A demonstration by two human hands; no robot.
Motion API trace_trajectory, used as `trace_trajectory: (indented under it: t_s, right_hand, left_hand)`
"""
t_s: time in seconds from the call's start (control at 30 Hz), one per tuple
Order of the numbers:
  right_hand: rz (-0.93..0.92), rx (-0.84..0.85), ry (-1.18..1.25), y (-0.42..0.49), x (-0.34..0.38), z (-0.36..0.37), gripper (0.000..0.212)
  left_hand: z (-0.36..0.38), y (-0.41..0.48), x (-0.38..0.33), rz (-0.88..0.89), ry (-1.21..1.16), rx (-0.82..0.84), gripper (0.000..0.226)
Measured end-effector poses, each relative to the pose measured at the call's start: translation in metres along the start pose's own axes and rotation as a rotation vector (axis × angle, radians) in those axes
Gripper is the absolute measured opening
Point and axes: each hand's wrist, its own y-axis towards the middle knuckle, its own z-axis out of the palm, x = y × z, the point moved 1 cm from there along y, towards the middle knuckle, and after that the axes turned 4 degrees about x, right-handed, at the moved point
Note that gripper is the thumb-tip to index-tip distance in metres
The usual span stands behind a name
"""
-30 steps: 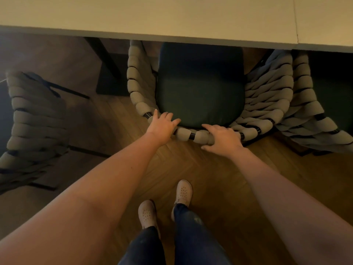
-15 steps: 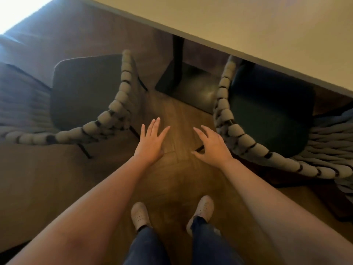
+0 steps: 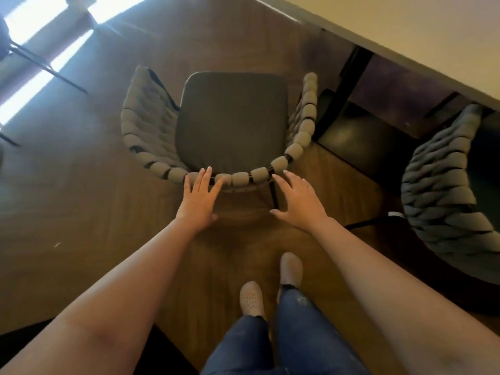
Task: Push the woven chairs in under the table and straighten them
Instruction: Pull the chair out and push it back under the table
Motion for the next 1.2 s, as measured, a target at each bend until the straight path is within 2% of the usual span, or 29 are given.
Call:
trace_trajectory:
  t_s: [0.13, 0.37, 0.47, 0.57, 0.73, 0.93, 1.2]
  right_hand:
    - [-0.045, 0.035, -0.077, 0.041, 0.019, 0.006, 0.089]
    - [-0.064, 0.201, -0.216, 0.098, 0.033, 0.017, 0.09]
    - [-0.05, 0.295, -0.265, 0.114, 0.048, 0.024, 0.081]
    - [-0.015, 0.341, -0.274, 0.129, 0.062, 0.029, 0.064]
    - [0.132, 0.298, -0.311, 0.141, 0.072, 0.039, 0.035]
    - [0.243, 0.268, -0.308, 0.143, 0.082, 0.045, 0.033]
    - [0.339, 0.202, -0.23, 0.105, 0.106, 0.061, 0.027]
  left_hand:
    - [0.001, 0.019, 0.039, -0.021, -0.023, 0.06, 0.102]
    - [0.004, 0.056, 0.093, 0.0, 0.012, 0.159, 0.097]
    - [0.013, 0.067, 0.119, 0.059, 0.036, 0.217, 0.094]
    - [0.018, 0.087, 0.142, 0.15, 0.083, 0.267, 0.088]
    - [0.014, 0.108, 0.159, 0.33, 0.068, 0.279, 0.065]
    - [0.023, 0.117, 0.17, 0.431, 0.033, 0.187, 0.051]
    - [0.033, 0.11, 0.173, 0.521, 0.066, 0.212, 0.044]
